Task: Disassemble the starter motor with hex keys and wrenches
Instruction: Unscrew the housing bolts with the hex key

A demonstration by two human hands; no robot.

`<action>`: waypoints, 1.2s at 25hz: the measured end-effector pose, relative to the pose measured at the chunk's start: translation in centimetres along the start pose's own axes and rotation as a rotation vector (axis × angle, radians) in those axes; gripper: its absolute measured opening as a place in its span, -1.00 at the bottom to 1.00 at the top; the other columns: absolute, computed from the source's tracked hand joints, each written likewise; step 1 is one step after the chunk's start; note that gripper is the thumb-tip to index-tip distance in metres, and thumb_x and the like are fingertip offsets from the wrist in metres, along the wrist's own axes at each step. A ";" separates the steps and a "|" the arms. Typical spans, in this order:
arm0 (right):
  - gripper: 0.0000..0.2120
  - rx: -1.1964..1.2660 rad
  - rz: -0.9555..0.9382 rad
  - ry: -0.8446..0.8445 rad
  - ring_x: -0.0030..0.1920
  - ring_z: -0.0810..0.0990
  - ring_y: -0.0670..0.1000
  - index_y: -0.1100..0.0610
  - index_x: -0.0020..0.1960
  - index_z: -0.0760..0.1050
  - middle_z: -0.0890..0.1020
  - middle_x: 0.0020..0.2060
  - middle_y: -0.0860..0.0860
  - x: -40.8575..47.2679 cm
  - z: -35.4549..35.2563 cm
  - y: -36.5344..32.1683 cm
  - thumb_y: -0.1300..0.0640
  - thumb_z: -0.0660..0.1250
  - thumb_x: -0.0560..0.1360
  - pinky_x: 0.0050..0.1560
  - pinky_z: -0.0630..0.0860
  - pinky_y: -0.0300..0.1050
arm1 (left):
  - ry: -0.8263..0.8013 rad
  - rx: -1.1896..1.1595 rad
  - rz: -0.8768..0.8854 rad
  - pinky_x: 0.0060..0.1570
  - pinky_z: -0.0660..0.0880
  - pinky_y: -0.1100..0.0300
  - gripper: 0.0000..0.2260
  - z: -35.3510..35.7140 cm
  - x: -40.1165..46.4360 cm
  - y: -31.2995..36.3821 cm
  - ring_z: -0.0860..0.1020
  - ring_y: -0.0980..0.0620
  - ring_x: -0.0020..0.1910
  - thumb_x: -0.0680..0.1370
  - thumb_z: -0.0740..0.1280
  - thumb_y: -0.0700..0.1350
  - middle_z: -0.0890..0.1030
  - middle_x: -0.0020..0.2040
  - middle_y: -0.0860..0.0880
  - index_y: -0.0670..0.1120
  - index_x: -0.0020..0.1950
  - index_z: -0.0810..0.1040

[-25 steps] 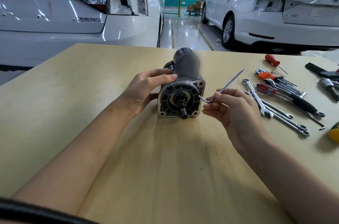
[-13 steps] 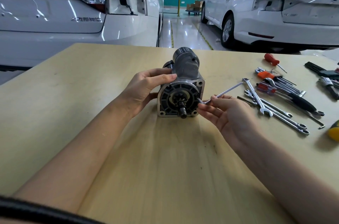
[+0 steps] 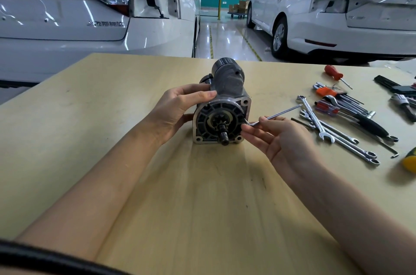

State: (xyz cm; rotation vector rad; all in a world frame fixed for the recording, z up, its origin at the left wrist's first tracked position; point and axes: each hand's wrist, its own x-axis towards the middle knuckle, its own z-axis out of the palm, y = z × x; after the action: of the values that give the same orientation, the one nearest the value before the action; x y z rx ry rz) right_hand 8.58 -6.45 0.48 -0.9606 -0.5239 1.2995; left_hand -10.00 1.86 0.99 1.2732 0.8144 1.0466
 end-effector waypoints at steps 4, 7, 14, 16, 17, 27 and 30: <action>-0.87 0.011 -0.012 -0.008 -0.26 0.70 0.17 0.25 -0.01 0.37 0.60 -0.41 0.16 -0.1 -0.1 0.0 0.44 0.22 0.53 -0.26 0.64 -0.06 | 0.007 -0.010 -0.002 -0.10 0.58 0.18 -0.76 0.1 0.0 0.0 0.64 0.06 -0.06 0.34 0.48 -0.09 0.69 -0.05 -0.04 -0.06 -0.01 0.70; -0.89 -0.014 -0.073 -0.055 -0.18 0.71 0.18 0.25 -0.06 0.37 0.63 -0.40 0.14 -0.4 -0.2 0.0 0.40 0.27 0.53 -0.21 0.65 -0.07 | 0.010 -0.003 -0.005 -0.11 0.57 0.18 -0.74 0.1 -0.1 0.0 0.65 0.08 -0.06 0.34 0.48 -0.08 0.69 -0.04 -0.03 -0.06 0.01 0.69; -0.86 -0.653 -0.666 -0.077 -0.31 0.70 0.01 0.13 -0.12 0.46 0.61 -0.34 -0.07 -0.4 0.3 0.8 0.32 0.38 0.50 -0.29 0.62 -0.13 | 0.029 0.007 -0.007 -0.13 0.57 0.22 -0.75 0.4 -0.2 0.2 0.62 0.10 -0.03 0.37 0.45 -0.04 0.68 -0.01 -0.02 -0.06 0.02 0.69; -0.89 -1.001 -1.005 -0.129 -0.32 0.65 -0.03 0.13 -0.07 0.60 0.59 -0.29 -0.14 -0.2 0.0 1.3 0.31 0.41 0.47 -0.30 0.56 -0.18 | 0.017 -0.007 -0.032 -0.06 0.54 0.18 -0.69 0.4 -0.3 0.4 0.58 0.08 0.07 0.51 0.33 0.09 0.67 0.06 -0.02 -0.10 0.08 0.66; -0.87 -1.139 -1.120 -0.171 -0.32 0.61 -0.02 0.15 -0.04 0.65 0.60 -0.24 -0.08 -0.1 -0.1 1.5 0.31 0.42 0.46 -0.30 0.52 -0.18 | 0.014 -0.059 -0.069 -0.02 0.51 0.12 -0.61 0.3 -0.3 0.5 0.57 0.05 0.10 0.57 0.21 0.15 0.66 0.08 -0.03 -0.11 0.08 0.65; -0.93 -1.196 -1.163 -0.175 -0.26 0.48 -0.07 0.21 -0.06 0.57 0.56 -0.20 0.01 -0.5 0.2 1.3 0.34 0.34 0.51 -0.20 0.41 -0.29 | 0.025 -0.144 -0.123 -0.02 0.46 0.08 -0.48 0.4 -0.4 0.9 0.56 0.02 0.11 0.62 0.04 0.17 0.69 0.02 -0.03 -0.09 -0.08 0.71; -0.85 -0.797 -0.740 -0.040 -0.37 0.54 -0.03 0.08 -0.13 0.45 0.57 -0.32 -0.06 -0.7 0.3 0.5 0.30 0.30 0.55 -0.29 0.49 -0.22 | 0.004 -0.069 -0.082 -0.08 0.44 0.12 -0.61 0.4 -0.3 0.6 0.54 0.11 0.10 0.62 0.11 0.08 0.67 0.02 0.03 -0.09 0.03 0.68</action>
State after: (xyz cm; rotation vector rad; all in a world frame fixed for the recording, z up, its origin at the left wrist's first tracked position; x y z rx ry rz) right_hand 7.92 -7.02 0.31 -1.2075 -1.3383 0.4156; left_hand -9.86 1.46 1.59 1.1706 0.8202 1.0042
